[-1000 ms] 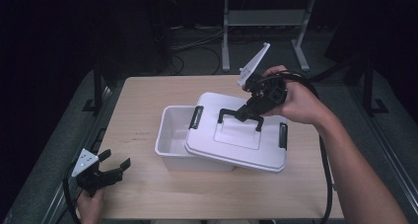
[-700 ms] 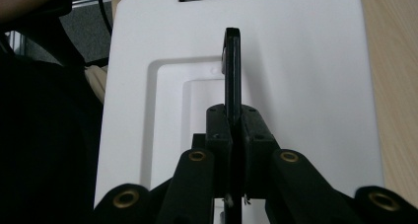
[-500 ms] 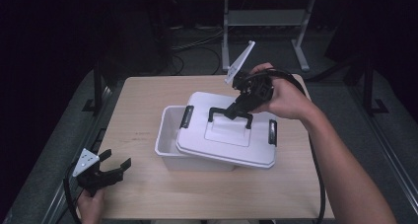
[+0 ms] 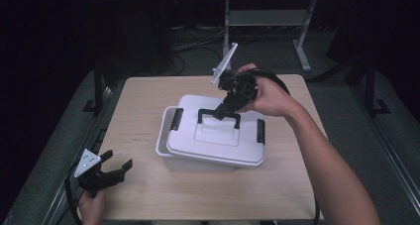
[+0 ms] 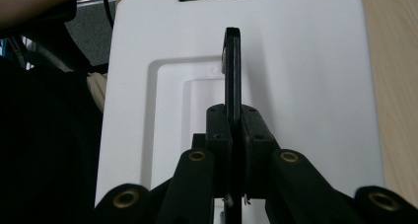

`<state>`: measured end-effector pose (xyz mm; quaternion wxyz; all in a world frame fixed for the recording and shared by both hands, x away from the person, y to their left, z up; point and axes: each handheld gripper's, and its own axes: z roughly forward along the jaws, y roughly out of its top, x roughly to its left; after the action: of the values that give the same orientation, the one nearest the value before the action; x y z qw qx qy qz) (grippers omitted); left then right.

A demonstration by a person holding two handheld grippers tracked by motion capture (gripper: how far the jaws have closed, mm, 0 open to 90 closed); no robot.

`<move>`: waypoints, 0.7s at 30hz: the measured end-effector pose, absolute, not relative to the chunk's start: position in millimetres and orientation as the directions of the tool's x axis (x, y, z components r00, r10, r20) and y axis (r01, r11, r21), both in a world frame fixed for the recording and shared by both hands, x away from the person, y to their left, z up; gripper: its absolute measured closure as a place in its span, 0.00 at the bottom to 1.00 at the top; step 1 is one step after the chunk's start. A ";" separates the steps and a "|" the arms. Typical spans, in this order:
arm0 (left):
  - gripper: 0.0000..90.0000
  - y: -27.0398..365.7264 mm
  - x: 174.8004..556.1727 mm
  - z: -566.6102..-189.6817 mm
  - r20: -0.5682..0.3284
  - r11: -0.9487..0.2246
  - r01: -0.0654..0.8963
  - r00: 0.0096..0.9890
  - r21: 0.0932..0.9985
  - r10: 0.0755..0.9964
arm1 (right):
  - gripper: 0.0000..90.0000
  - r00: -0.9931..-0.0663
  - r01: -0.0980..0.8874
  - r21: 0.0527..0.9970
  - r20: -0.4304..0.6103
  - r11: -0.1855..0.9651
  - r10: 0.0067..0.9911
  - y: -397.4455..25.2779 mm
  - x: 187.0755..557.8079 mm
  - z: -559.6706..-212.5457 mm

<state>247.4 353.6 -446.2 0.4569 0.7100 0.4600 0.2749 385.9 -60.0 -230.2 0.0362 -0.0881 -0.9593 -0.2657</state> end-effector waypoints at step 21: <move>0.16 358.8 246.1 -445.7 -0.043 -0.140 0.399 0.416 0.906 0.909 | 0.94 -0.984 0.163 0.502 0.152 0.849 0.099 -21.7 413.7 -250.3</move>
<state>246.1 358.8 -445.7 0.4621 0.7030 0.4651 0.2754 413.7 -21.7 -250.3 0.0602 -0.0680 -0.9597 -0.2658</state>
